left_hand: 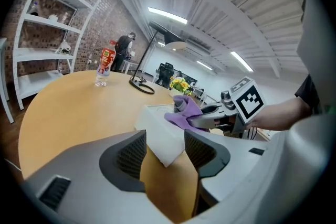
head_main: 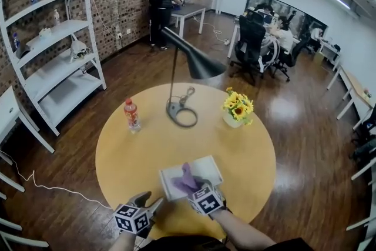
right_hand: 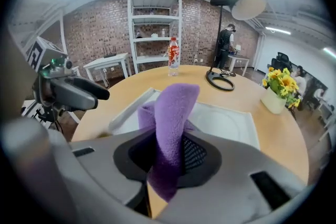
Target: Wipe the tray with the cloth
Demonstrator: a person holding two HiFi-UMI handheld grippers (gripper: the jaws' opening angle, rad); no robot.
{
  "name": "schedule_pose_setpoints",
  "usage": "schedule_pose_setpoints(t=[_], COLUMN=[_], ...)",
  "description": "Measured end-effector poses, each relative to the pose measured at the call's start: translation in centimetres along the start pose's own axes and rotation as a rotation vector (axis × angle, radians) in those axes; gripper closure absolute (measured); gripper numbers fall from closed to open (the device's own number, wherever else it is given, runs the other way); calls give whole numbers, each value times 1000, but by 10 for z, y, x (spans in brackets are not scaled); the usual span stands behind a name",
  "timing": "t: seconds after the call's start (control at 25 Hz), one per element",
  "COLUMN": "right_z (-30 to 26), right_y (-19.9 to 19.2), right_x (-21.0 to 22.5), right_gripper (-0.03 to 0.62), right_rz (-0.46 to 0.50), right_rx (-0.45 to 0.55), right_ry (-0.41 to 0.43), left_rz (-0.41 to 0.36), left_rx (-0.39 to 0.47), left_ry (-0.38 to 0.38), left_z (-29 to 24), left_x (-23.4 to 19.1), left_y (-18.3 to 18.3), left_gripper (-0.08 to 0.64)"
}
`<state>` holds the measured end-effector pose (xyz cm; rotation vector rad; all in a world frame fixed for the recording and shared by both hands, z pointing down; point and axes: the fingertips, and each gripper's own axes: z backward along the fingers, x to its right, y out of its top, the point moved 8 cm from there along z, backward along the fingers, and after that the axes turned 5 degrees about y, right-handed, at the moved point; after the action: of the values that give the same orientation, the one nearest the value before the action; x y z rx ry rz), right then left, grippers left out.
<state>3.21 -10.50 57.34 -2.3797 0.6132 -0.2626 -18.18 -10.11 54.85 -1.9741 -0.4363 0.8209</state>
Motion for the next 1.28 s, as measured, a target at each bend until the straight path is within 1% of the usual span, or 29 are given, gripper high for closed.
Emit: schedule_pose_setpoints(t=[0.2,0.32,0.36,0.48,0.6,0.68,0.76,0.84,0.88,0.96,1.04,1.12,1.2,1.24,1.28], right_z=[12,11,10,2,-12,-18,-29,-46,-53,-59,-58,-55,-48,-43,-38], right_y=[-18,-16,-8,36,73,97,110,106,102,98,91,77,61,52,44], right_x=[-5,-3,-1,-2,-4,-10,-14,-15,-17,-22,-26,-26,-27,-29,-31], right_gripper=[503,503,505,505,505,505,503,503,503,503,503,503,503,503,503], right_rz=[-37,-74,-74,-40,-37,-48,-89,-123,-123,-111,-116,-154,-217,-235,-229], right_rx=[29,-18,-31,-1,12,34,31,-30,-55,-54,-33,-38,-34,-28,-21], right_ry=[6,11,17,45,73,95,116,114,100,60,48,78,125,142,146], left_rz=[-2,20,30,56,40,30,48,66,70,76,85,93,93,89,86], left_rx=[-9,8,20,57,82,97,121,143,150,156,155,146,132,123,115], left_ry=[-29,-22,-15,21,68,107,148,180,190,204,213,208,184,168,150], left_z=[-11,-5,-3,12,31,45,60,72,76,83,86,83,76,71,66], left_x=[0,-3,-4,-12,-18,-23,-32,-38,-41,-44,-48,-50,-49,-48,-46], left_y=[-1,-1,0,3,4,3,1,-1,-3,-6,-12,-16,-19,-19,-19], left_gripper=[345,345,345,345,345,345,345,345,345,345,345,345,345,345,345])
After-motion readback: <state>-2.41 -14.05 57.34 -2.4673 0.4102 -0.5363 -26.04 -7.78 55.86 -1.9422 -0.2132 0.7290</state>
